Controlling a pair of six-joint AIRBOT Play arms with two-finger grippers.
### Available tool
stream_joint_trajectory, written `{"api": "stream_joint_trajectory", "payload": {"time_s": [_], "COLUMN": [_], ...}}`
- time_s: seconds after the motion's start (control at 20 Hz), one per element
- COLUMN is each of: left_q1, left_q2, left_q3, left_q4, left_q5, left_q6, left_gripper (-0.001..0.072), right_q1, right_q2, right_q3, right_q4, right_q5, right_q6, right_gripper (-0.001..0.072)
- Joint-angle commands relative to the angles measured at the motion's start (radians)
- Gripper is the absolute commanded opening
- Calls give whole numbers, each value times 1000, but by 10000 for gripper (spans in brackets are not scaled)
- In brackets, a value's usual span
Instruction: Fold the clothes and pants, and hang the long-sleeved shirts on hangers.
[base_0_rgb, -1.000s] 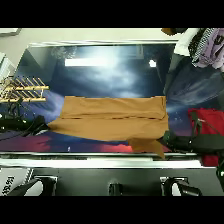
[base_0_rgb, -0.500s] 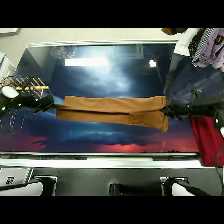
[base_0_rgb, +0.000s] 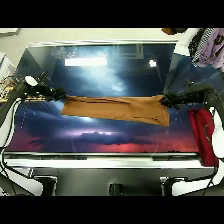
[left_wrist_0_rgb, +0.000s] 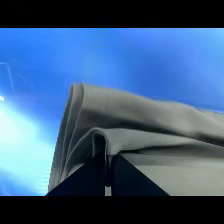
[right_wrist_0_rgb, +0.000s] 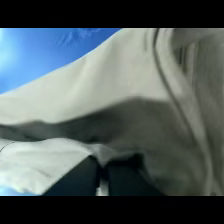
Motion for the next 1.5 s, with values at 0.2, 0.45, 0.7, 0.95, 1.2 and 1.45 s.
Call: {"api": "stream_joint_trajectory", "payload": {"time_s": [0.2, 0.45, 0.7, 0.95, 1.2, 1.45], "left_q1": [11, 28, 28, 28, 28, 28], "left_q2": [-1, 92, 123, 123, 119, 119], "left_q3": [39, 39, 39, 39, 38, 38], "left_q4": [13, 122, 132, 132, 132, 132], "left_q5": [-43, -109, -135, -134, -134, -134], "left_q6": [0, 0, 0, 0, 0, 0], "left_gripper": [412, 413, 412, 412, 412, 412], "right_q1": [-65, -192, -205, -205, -157, -60], "right_q2": [1, -32, -133, -195, -225, -227], "right_q3": [108, 110, 110, 109, 109, 109], "right_q4": [-128, -103, -1, 44, 71, 15], "right_q5": [-157, -245, -275, -265, -274, -232], "right_q6": [23, -29, -108, -130, -137, -124], "right_gripper": [615, 696, 697, 697, 697, 489]}}
